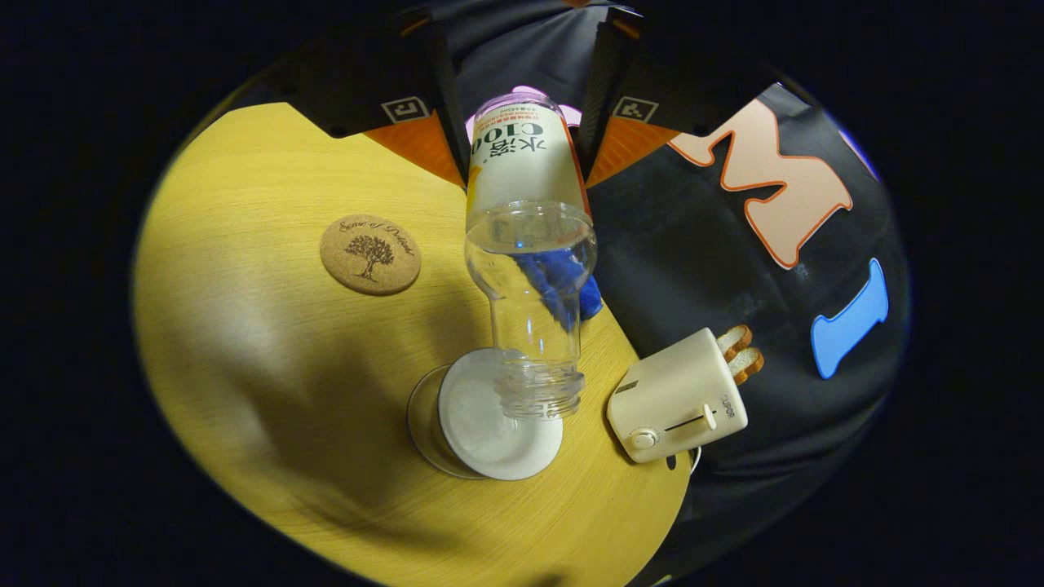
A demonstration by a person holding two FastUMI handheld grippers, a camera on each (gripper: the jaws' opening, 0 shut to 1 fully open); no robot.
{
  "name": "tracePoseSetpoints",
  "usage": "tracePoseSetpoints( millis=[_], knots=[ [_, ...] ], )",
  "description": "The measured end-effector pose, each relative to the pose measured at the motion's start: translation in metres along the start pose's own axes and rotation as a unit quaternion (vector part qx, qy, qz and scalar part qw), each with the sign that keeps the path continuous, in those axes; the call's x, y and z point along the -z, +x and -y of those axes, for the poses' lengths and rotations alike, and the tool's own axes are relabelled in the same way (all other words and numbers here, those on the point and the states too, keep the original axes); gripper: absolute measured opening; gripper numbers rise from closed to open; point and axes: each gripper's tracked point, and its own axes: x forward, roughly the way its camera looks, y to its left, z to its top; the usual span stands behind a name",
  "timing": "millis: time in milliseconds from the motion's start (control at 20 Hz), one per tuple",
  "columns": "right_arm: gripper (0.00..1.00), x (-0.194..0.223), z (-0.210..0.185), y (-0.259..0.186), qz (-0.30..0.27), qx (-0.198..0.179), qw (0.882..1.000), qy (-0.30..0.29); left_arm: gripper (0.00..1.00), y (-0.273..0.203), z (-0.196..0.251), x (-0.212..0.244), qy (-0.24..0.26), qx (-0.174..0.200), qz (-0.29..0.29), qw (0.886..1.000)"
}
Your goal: Open the teacup lid with one hand, grasp the water bottle and pour water into the teacup with the other hand; after pouring, place the water bottle on the coaster and then close the teacup lid.
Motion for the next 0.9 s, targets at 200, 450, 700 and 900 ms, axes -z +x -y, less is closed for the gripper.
tracePoseSetpoints(
  millis=[200, 450, 700, 900],
  knots=[
    [0.27, -0.002, -0.006, -0.002, 0.0, -0.004, 1.0, -0.01, 0.66, 0.001, 0.014, -0.003, -0.048, 0.017, 0.019, 0.999],
    [0.27, -0.008, -0.016, -0.004, -0.001, -0.009, 1.0, -0.025, 0.66, 0.006, 0.027, 0.001, -0.115, 0.029, 0.031, 0.993],
    [0.27, -0.013, -0.029, -0.004, 0.0, -0.014, 0.999, -0.042, 0.66, 0.01, 0.031, 0.002, -0.169, 0.026, 0.057, 0.984],
    [0.27, -0.016, -0.037, -0.004, -0.004, -0.016, 0.999, -0.052, 0.66, 0.006, 0.038, -0.007, -0.322, 0.022, 0.102, 0.941]
  ],
)
